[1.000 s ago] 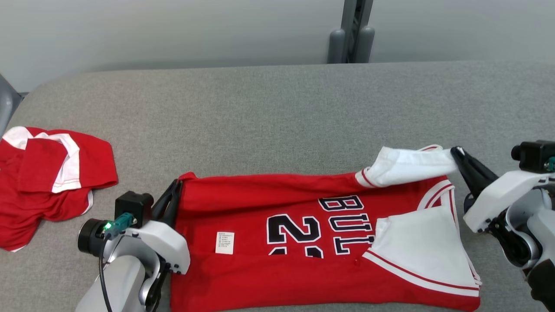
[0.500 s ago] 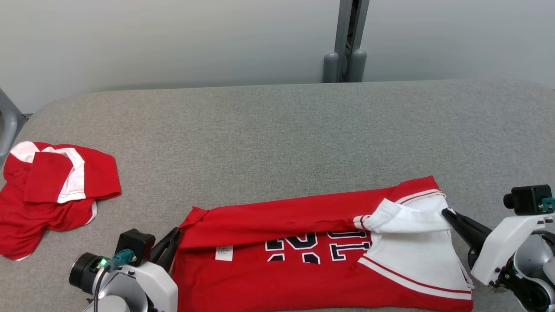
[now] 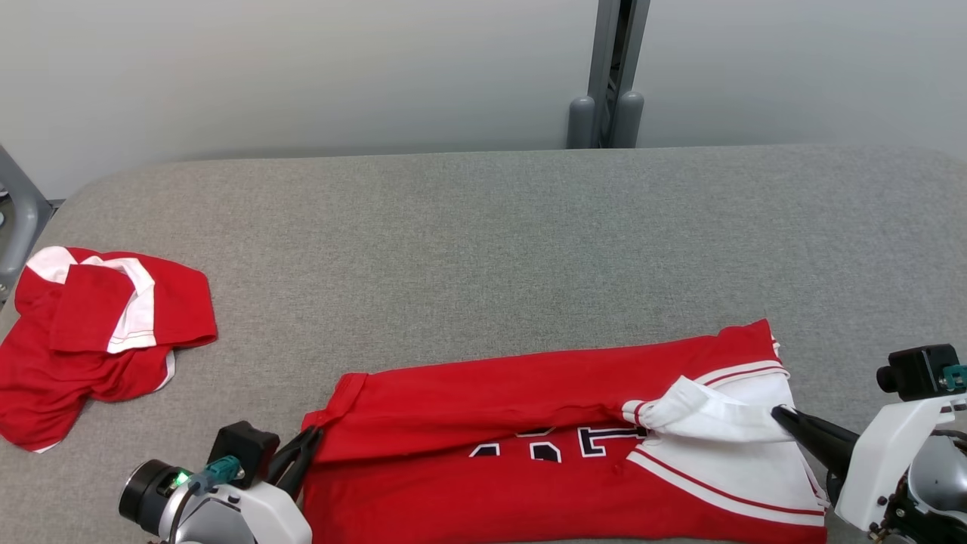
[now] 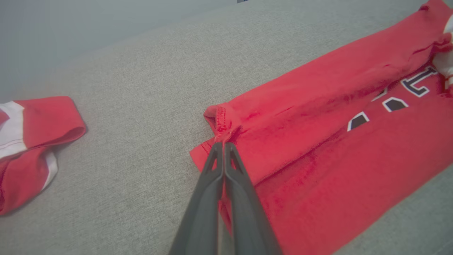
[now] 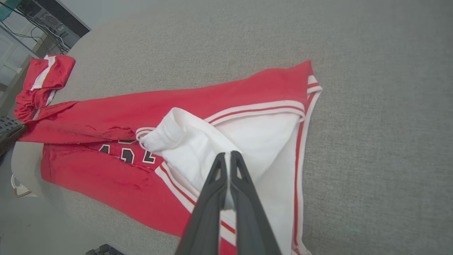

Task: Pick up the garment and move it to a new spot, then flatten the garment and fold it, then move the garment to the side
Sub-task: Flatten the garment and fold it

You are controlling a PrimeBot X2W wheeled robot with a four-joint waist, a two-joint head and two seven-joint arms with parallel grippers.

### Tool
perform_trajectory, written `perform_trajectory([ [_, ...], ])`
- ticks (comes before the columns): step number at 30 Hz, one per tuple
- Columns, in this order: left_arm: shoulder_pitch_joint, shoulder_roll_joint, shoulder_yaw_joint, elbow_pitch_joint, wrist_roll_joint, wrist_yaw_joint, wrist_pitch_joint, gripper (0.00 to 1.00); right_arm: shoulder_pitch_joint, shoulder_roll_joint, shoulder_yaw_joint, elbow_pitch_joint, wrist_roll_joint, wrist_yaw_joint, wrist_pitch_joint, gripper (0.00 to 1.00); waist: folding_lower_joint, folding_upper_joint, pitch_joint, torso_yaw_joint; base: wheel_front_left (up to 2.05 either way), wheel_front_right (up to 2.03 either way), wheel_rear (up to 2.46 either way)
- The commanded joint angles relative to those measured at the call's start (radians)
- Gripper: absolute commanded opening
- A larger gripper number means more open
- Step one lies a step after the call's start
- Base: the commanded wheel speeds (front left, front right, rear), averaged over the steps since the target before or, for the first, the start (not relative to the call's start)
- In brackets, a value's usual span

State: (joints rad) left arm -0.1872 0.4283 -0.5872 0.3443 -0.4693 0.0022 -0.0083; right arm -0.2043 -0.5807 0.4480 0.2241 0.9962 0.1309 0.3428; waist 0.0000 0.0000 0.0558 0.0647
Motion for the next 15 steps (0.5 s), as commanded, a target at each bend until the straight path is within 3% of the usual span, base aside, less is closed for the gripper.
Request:
perform_trajectory([
  [1, 0.013, 0.010, -0.003, -0.012, -0.008, 0.008, 0.007, 0.00, 0.019, 0.005, -0.025, -0.014, -0.014, 0.000, 0.019, 0.00, 0.0000, 0.0000, 0.002, 0.001, 0.00, 0.00, 0.00],
  [2, 0.017, 0.012, -0.006, -0.017, -0.008, 0.008, 0.015, 0.00, 0.029, 0.011, -0.041, -0.016, -0.021, 0.000, 0.030, 0.00, 0.0000, 0.0000, 0.003, 0.002, 0.00, 0.00, 0.00],
  [3, 0.019, 0.013, -0.010, -0.020, -0.009, 0.008, 0.022, 0.07, 0.039, 0.017, -0.053, -0.016, -0.027, 0.000, 0.045, 0.09, 0.0000, 0.0000, 0.004, 0.002, 0.00, 0.00, 0.00],
  [4, 0.023, 0.014, -0.015, -0.022, -0.011, 0.006, 0.032, 0.21, 0.048, 0.027, -0.067, -0.017, -0.033, 0.000, 0.060, 0.31, 0.0000, 0.0000, 0.005, 0.002, 0.00, 0.00, 0.00],
  [5, 0.026, 0.014, -0.018, -0.025, -0.013, 0.000, 0.040, 0.42, 0.057, 0.039, -0.090, -0.011, -0.030, 0.000, 0.075, 1.00, 0.0000, 0.0000, 0.006, 0.003, 0.00, 0.00, 0.00],
  [6, 0.029, 0.014, -0.017, -0.027, -0.018, 0.002, 0.048, 0.84, 0.066, 0.055, -0.114, -0.002, -0.024, 0.000, 0.094, 1.00, 0.0000, 0.0000, 0.007, 0.003, 0.00, 0.00, 0.00],
  [7, 0.031, 0.016, -0.019, -0.029, -0.019, 0.004, 0.052, 0.98, 0.072, 0.067, -0.126, -0.006, -0.024, 0.000, 0.119, 1.00, 0.0000, 0.0000, 0.008, 0.004, 0.00, 0.00, 0.00],
  [9, 0.033, 0.021, -0.021, -0.033, -0.020, 0.007, 0.058, 1.00, 0.090, 0.081, -0.156, -0.015, -0.039, 0.000, 0.168, 1.00, 0.0000, 0.0000, 0.007, 0.004, 0.00, 0.00, 0.00],
  [11, 0.023, 0.028, 0.006, -0.061, -0.023, 0.043, 0.037, 1.00, 0.123, 0.133, -0.276, -0.079, -0.138, 0.000, 0.235, 1.00, 0.0000, 0.0000, -0.002, 0.007, 0.00, 0.00, 0.00],
  [15, 0.009, 0.006, 0.039, -0.082, -0.024, 0.086, -0.026, 1.00, 0.117, 0.170, -0.330, -0.143, -0.203, 0.000, 0.185, 1.00, 0.0000, 0.0000, -0.005, 0.008, 0.00, 0.00, 0.00],
])
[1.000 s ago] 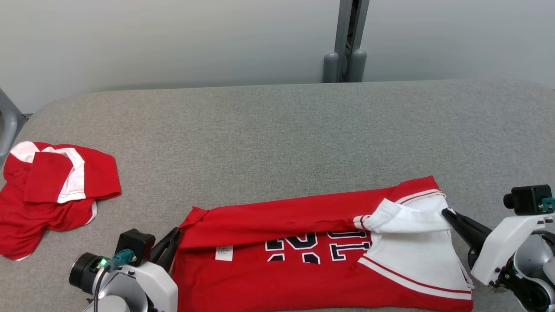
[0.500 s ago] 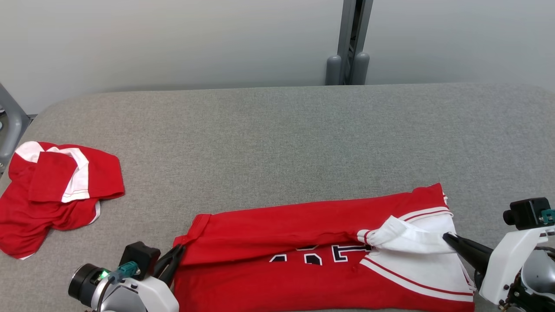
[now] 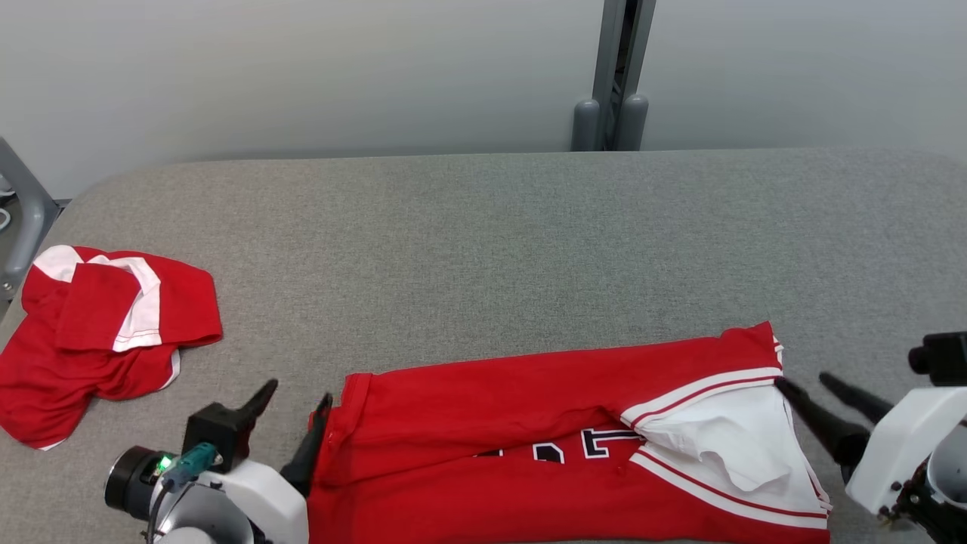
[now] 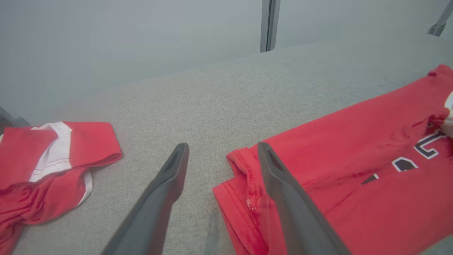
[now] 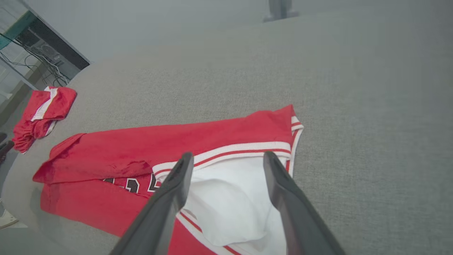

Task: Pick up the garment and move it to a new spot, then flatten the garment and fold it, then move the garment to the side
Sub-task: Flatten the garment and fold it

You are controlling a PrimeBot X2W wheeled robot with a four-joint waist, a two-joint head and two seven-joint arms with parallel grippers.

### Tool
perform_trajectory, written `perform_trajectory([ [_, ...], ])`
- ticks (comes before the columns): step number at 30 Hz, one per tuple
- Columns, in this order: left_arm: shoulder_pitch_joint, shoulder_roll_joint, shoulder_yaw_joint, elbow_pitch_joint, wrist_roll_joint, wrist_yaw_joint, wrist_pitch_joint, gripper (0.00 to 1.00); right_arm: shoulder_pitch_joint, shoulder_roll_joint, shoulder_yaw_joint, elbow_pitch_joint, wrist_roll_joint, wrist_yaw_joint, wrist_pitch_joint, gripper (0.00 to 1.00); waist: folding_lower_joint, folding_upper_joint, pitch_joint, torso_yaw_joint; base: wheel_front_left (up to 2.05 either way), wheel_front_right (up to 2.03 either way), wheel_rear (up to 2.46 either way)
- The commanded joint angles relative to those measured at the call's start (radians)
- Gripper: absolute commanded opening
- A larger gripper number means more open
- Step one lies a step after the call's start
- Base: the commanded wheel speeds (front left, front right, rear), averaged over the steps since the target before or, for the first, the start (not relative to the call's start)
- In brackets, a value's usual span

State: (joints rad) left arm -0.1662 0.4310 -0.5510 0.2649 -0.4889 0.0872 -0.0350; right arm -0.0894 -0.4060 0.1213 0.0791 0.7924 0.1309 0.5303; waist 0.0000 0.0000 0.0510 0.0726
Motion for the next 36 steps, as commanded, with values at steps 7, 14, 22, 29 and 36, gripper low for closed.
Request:
perform_trajectory([
  [7, -0.019, -0.092, 0.106, 0.028, -0.061, 0.054, -0.195, 1.00, 0.007, 0.065, -0.024, -0.064, -0.149, 0.000, -0.316, 1.00, 0.0000, 0.0000, 0.012, -0.001, 0.00, 0.00, 0.00],
  [14, 0.008, -0.147, 0.148, 0.048, -0.051, 0.050, -0.229, 1.00, 0.043, 0.128, -0.074, 0.067, -0.212, 0.000, -0.460, 1.00, 0.0000, 0.0000, 0.027, -0.005, 0.00, 0.00, 0.00],
  [22, 0.021, -0.205, 0.188, 0.049, 0.029, 0.013, -0.231, 1.00, -0.023, 0.172, -0.075, 0.373, -0.162, 0.000, -0.529, 1.00, 0.0000, 0.0000, 0.050, 0.010, 0.00, 0.00, 0.00],
  [29, 0.020, -0.208, 0.212, 0.047, 0.069, -0.018, -0.230, 1.00, -0.080, 0.147, 0.050, 0.530, -0.045, 0.000, -0.566, 1.00, 0.0000, 0.0000, 0.064, 0.043, 0.00, 0.00, 0.00],
  [36, 0.027, -0.212, 0.220, 0.060, 0.078, -0.032, -0.230, 1.00, -0.095, 0.141, 0.140, 0.608, 0.002, 0.000, -0.571, 1.00, 0.0000, 0.0000, 0.061, 0.061, 0.00, 0.00, 0.00],
])
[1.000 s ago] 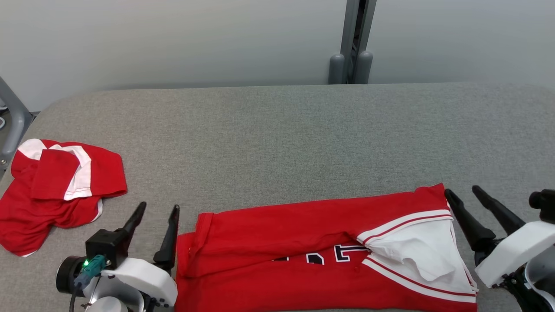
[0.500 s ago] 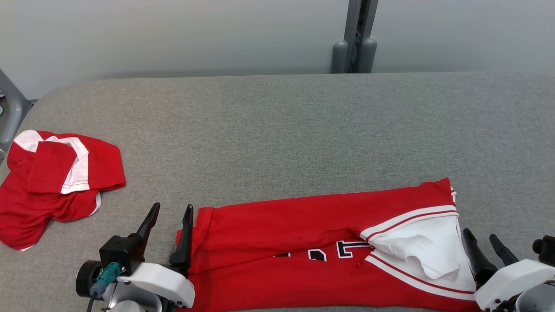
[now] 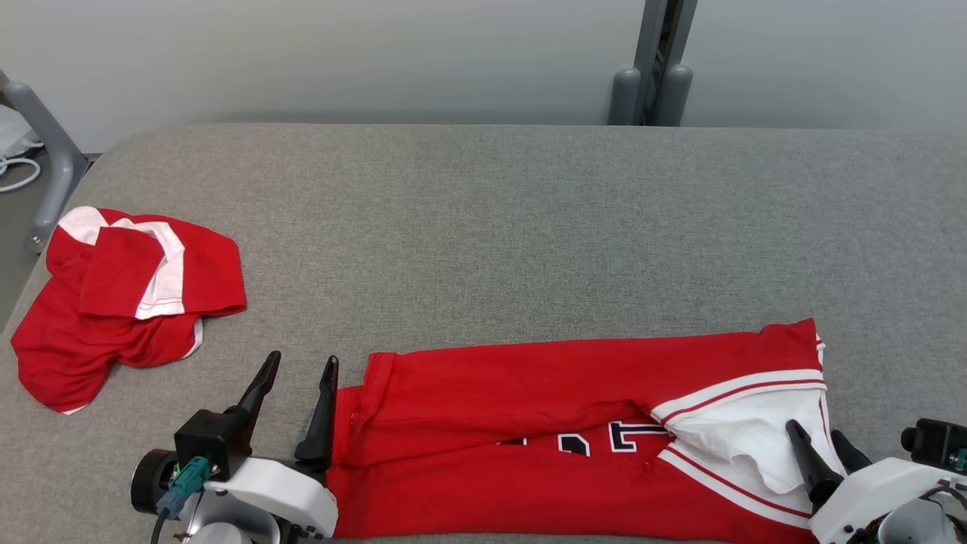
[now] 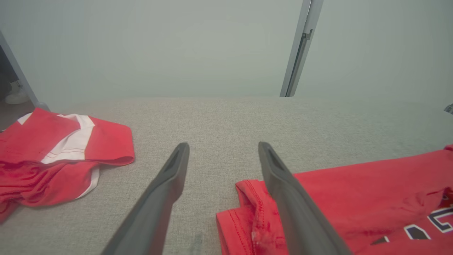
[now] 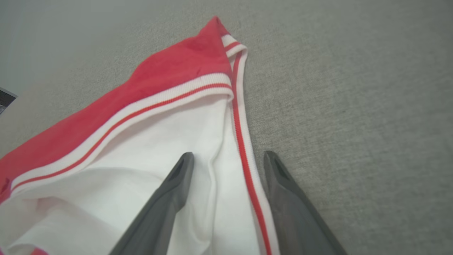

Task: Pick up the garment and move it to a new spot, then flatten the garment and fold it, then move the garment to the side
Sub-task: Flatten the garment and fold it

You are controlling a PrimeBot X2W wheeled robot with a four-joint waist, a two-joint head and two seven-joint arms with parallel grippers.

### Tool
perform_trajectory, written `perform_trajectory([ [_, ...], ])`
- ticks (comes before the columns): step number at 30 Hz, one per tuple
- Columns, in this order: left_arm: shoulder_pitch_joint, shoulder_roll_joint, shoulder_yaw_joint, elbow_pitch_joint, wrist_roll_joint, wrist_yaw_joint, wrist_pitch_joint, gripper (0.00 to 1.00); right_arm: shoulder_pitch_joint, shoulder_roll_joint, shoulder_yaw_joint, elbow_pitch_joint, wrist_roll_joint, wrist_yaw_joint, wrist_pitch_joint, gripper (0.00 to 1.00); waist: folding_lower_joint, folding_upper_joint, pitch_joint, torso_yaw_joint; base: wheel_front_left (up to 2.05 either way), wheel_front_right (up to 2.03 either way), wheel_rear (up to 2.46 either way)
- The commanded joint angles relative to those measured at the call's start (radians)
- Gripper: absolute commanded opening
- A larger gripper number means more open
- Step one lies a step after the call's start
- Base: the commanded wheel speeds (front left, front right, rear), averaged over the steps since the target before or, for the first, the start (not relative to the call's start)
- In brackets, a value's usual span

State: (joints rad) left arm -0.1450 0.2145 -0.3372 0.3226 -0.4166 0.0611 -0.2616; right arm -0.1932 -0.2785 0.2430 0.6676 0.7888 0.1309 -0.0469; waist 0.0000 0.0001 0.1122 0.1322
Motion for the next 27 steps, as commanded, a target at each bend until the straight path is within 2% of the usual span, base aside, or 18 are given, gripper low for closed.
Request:
perform_trajectory([
  [1, 0.006, 0.002, 0.007, 0.005, 0.008, -0.006, -0.004, 1.00, 0.003, 0.018, 0.041, 0.033, 0.018, 0.000, 0.008, 1.00, 0.0000, -0.0001, -0.002, 0.005, 0.00, 0.00, 0.00],
  [4, 0.008, 0.000, 0.010, 0.009, 0.011, -0.009, -0.004, 1.00, -0.001, 0.022, 0.076, 0.045, 0.037, 0.001, 0.006, 1.00, 0.0000, -0.0001, -0.006, 0.009, 0.00, 0.00, 0.00],
  [5, 0.009, 0.000, 0.011, 0.010, 0.012, -0.010, -0.004, 1.00, -0.001, 0.021, 0.086, 0.048, 0.044, 0.001, 0.008, 0.70, 0.0000, -0.0001, -0.008, 0.010, 0.00, 0.00, 0.00],
  [6, 0.012, -0.001, 0.012, 0.012, 0.014, -0.012, -0.004, 1.00, -0.004, 0.014, 0.104, 0.057, 0.051, 0.001, 0.001, 0.00, 0.0000, -0.0001, -0.011, 0.010, 0.00, 0.00, 0.00],
  [14, 0.013, -0.004, 0.010, 0.030, 0.004, -0.015, -0.004, 1.00, -0.036, -0.037, 0.121, 0.088, 0.091, -0.002, -0.042, 0.00, 0.0000, -0.0001, -0.019, 0.002, 0.00, 0.00, 0.00],
  [27, -0.009, -0.003, 0.001, 0.040, 0.004, -0.011, -0.003, 1.00, -0.106, -0.187, 0.094, 0.159, 0.131, -0.003, -0.057, 0.00, 0.0000, -0.0001, -0.013, -0.008, 0.00, 0.00, 0.00],
])
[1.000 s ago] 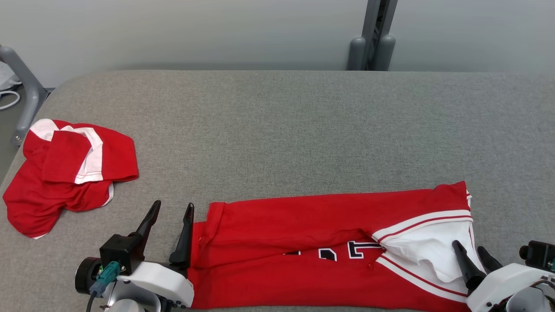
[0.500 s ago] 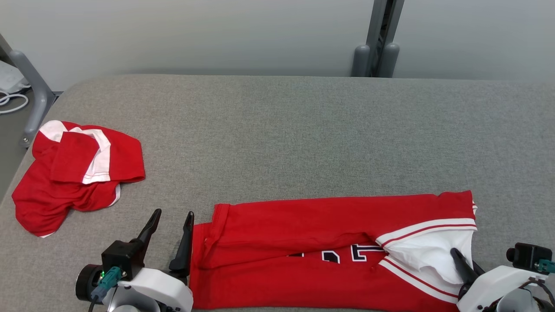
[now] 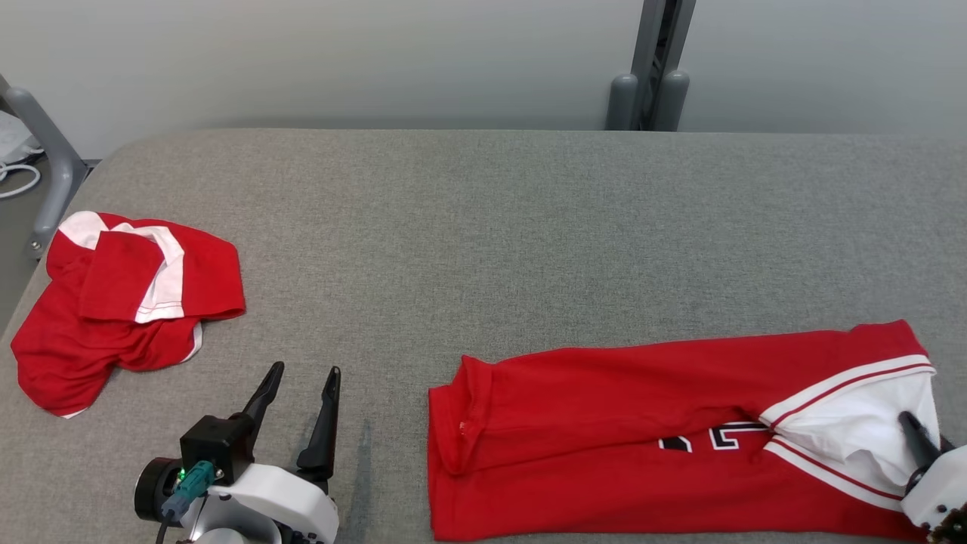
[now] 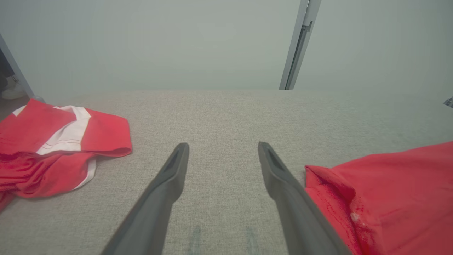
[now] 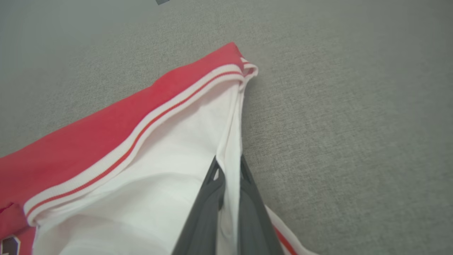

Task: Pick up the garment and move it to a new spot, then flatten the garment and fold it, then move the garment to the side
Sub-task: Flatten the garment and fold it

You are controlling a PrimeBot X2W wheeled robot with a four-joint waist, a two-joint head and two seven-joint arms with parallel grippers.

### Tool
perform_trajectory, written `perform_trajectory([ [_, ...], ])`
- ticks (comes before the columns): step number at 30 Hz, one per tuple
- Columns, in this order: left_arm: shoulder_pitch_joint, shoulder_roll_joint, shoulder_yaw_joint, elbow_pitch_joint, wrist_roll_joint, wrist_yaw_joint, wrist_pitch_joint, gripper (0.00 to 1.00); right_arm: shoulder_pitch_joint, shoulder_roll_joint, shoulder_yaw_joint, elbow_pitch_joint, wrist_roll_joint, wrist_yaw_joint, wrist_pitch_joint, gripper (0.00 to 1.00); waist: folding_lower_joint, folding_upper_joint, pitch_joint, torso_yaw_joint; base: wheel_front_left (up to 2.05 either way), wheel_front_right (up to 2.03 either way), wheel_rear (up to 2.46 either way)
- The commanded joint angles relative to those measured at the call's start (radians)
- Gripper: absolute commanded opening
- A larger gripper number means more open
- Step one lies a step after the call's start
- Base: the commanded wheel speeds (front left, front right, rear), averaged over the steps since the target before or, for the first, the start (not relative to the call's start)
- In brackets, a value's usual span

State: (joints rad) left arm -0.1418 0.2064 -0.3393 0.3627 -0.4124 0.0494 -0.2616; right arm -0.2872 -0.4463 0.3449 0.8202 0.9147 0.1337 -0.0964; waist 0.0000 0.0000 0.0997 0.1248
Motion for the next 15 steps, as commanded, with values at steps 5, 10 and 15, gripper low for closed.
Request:
perform_trajectory([
  [5, -0.005, 0.005, 0.008, 0.007, -0.008, 0.005, -0.003, 1.00, -0.017, -0.037, 0.001, 0.012, 0.022, -0.005, -0.007, 0.00, 0.0000, 0.0000, -0.013, -0.008, 0.00, 0.00, 0.00],
  [10, 0.009, 0.002, 0.006, 0.011, -0.013, 0.009, -0.003, 1.00, -0.011, -0.030, 0.029, -0.013, 0.022, -0.004, -0.012, 0.00, 0.0000, 0.0000, -0.031, -0.025, 0.00, 0.00, 0.00],
  [15, 0.017, 0.001, 0.005, 0.009, -0.018, 0.013, -0.003, 1.00, -0.008, -0.020, 0.073, -0.070, 0.003, -0.003, -0.017, 0.00, 0.0000, 0.0000, -0.053, -0.048, 0.00, 0.00, 0.00],
])
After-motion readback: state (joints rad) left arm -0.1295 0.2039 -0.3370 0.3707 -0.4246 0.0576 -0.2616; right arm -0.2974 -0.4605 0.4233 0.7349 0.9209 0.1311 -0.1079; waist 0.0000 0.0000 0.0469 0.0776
